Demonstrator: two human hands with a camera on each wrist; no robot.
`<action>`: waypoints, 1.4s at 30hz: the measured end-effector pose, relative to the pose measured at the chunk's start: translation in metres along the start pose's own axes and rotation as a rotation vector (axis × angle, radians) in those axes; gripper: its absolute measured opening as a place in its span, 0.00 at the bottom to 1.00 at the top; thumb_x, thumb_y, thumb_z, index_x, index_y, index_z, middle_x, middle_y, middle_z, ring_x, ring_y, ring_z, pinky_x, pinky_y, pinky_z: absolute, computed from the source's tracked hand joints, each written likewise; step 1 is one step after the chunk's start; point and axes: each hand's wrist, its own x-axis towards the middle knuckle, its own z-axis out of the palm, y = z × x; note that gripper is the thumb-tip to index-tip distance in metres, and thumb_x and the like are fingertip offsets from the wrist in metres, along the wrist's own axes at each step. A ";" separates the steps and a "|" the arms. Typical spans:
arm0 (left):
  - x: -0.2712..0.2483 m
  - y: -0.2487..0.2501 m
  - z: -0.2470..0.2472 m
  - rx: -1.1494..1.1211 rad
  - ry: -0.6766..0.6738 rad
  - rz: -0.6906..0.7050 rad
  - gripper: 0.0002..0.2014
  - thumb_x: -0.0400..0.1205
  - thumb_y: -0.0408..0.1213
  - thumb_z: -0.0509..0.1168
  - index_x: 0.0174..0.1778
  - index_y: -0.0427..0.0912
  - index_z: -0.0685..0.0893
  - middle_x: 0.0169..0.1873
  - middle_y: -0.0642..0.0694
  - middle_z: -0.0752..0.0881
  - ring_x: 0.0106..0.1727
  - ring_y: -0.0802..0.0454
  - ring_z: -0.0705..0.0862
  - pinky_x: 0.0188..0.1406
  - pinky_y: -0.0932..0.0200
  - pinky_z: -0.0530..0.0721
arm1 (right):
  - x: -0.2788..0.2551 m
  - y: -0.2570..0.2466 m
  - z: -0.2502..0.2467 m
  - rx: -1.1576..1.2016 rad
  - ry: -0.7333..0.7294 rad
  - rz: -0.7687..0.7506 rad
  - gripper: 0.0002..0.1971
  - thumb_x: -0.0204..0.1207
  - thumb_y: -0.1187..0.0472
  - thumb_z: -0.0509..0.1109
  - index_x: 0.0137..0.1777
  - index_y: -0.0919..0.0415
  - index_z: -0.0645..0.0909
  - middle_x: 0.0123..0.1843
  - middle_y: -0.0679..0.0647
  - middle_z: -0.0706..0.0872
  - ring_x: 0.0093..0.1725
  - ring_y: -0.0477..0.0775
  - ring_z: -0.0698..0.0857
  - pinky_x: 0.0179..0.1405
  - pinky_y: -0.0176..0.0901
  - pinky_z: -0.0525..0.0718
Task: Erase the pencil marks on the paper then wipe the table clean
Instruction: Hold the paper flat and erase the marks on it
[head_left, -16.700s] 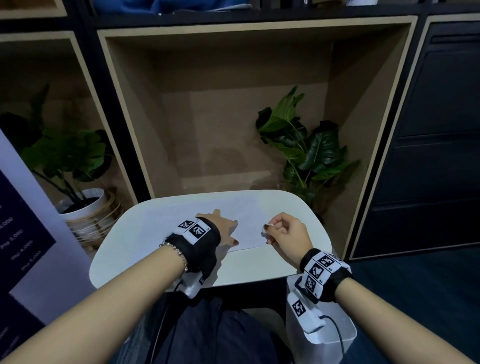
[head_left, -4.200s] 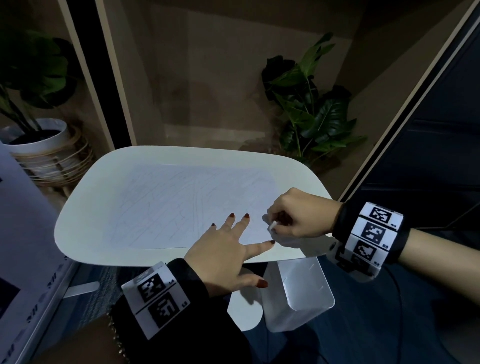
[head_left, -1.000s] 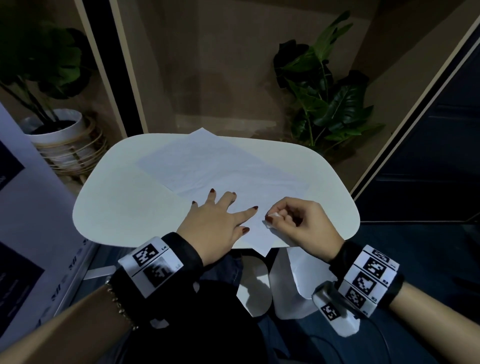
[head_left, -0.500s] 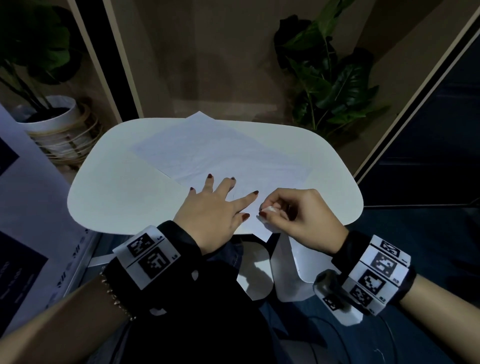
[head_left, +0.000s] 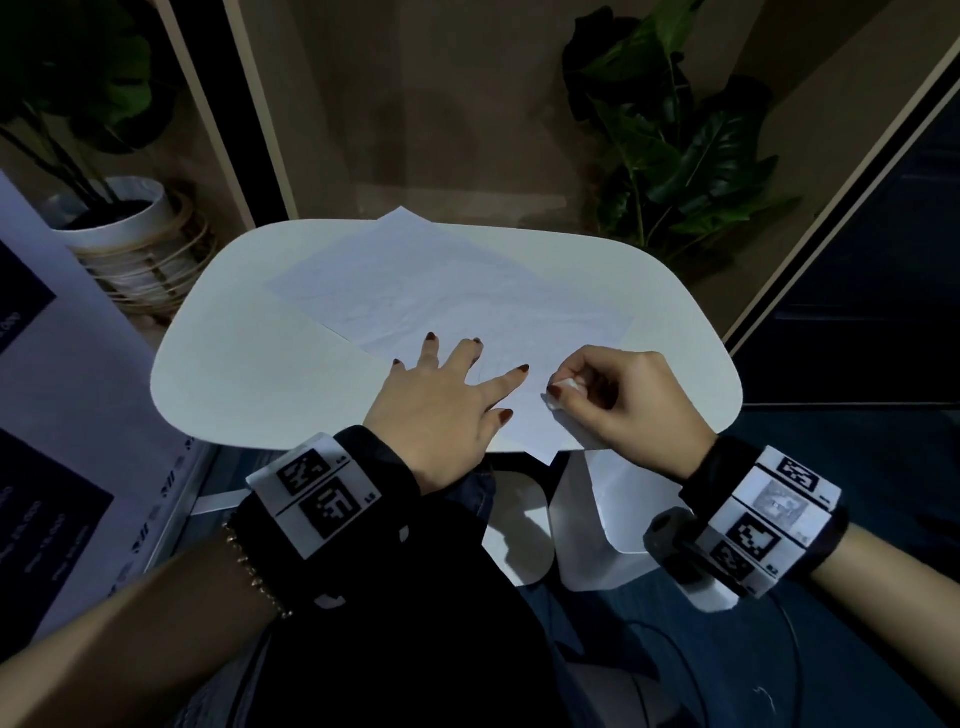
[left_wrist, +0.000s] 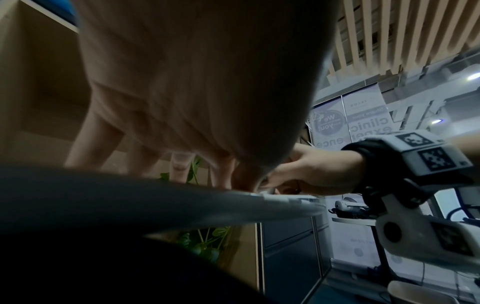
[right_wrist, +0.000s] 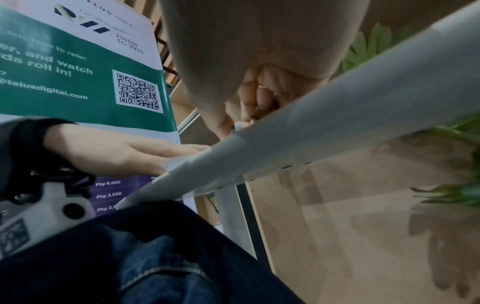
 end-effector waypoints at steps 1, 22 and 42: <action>0.000 -0.001 0.000 -0.007 0.003 0.001 0.25 0.89 0.56 0.41 0.84 0.69 0.45 0.84 0.48 0.51 0.84 0.34 0.52 0.73 0.37 0.70 | -0.001 0.000 0.001 -0.001 0.004 0.000 0.03 0.77 0.60 0.75 0.42 0.56 0.86 0.32 0.47 0.85 0.33 0.48 0.83 0.34 0.31 0.75; -0.001 0.002 0.003 0.019 -0.017 0.015 0.24 0.90 0.54 0.38 0.82 0.74 0.40 0.85 0.45 0.46 0.84 0.28 0.47 0.76 0.30 0.63 | 0.001 -0.008 -0.002 -0.070 -0.073 -0.077 0.04 0.79 0.61 0.72 0.43 0.58 0.85 0.30 0.47 0.85 0.30 0.45 0.81 0.32 0.27 0.71; -0.004 0.008 0.006 0.027 0.000 -0.022 0.26 0.89 0.52 0.39 0.81 0.73 0.37 0.85 0.43 0.43 0.83 0.27 0.44 0.77 0.30 0.60 | -0.003 -0.012 -0.003 0.022 -0.221 -0.109 0.04 0.78 0.65 0.72 0.45 0.57 0.86 0.34 0.48 0.88 0.32 0.47 0.83 0.33 0.28 0.74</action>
